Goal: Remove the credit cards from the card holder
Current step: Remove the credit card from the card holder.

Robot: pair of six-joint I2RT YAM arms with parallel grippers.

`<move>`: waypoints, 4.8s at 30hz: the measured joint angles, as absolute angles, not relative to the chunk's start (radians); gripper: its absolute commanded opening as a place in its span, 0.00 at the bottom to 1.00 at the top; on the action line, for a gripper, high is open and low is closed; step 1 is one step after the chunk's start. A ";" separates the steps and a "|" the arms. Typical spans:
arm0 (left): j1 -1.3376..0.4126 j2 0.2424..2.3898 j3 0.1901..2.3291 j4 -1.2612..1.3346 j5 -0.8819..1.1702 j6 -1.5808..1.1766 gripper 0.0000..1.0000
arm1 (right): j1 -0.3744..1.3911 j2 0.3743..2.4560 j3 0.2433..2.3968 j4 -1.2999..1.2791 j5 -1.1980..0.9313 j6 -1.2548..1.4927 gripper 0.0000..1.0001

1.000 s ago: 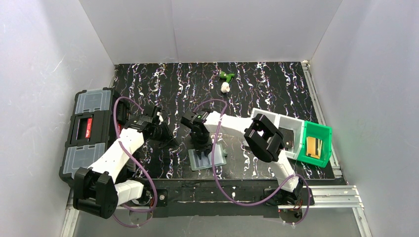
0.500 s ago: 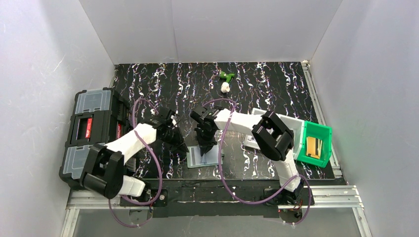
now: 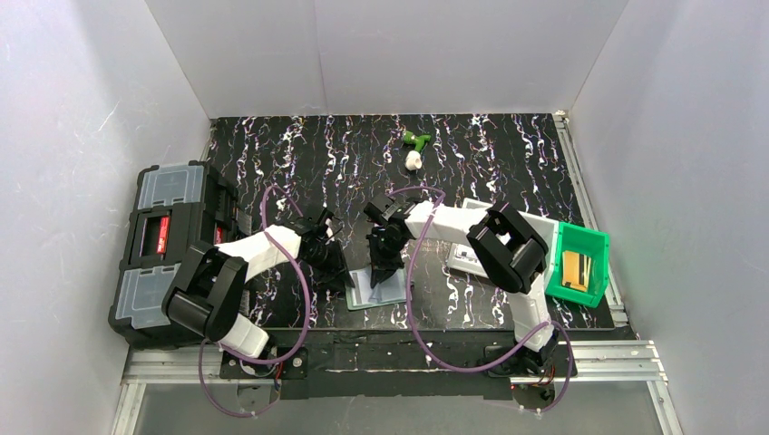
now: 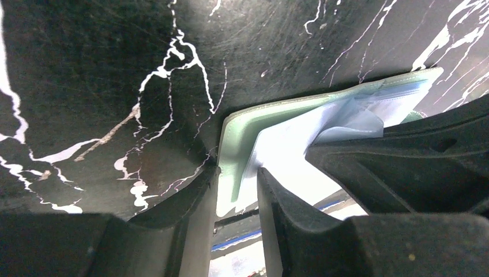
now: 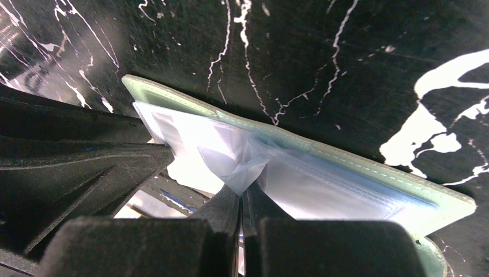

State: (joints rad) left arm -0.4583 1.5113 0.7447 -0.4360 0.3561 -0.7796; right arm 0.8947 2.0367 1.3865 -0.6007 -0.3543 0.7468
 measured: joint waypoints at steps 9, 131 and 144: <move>-0.474 1.510 0.744 -0.423 0.356 -0.779 0.31 | 0.872 2.030 1.349 -0.559 -0.405 0.761 0.01; -0.697 1.572 1.095 -0.668 0.210 -0.763 0.24 | 0.818 1.813 1.133 -0.555 -0.206 0.756 0.30; -0.719 1.650 1.112 -0.655 0.219 -0.759 0.25 | 0.818 1.828 1.133 -0.520 -0.258 0.756 0.40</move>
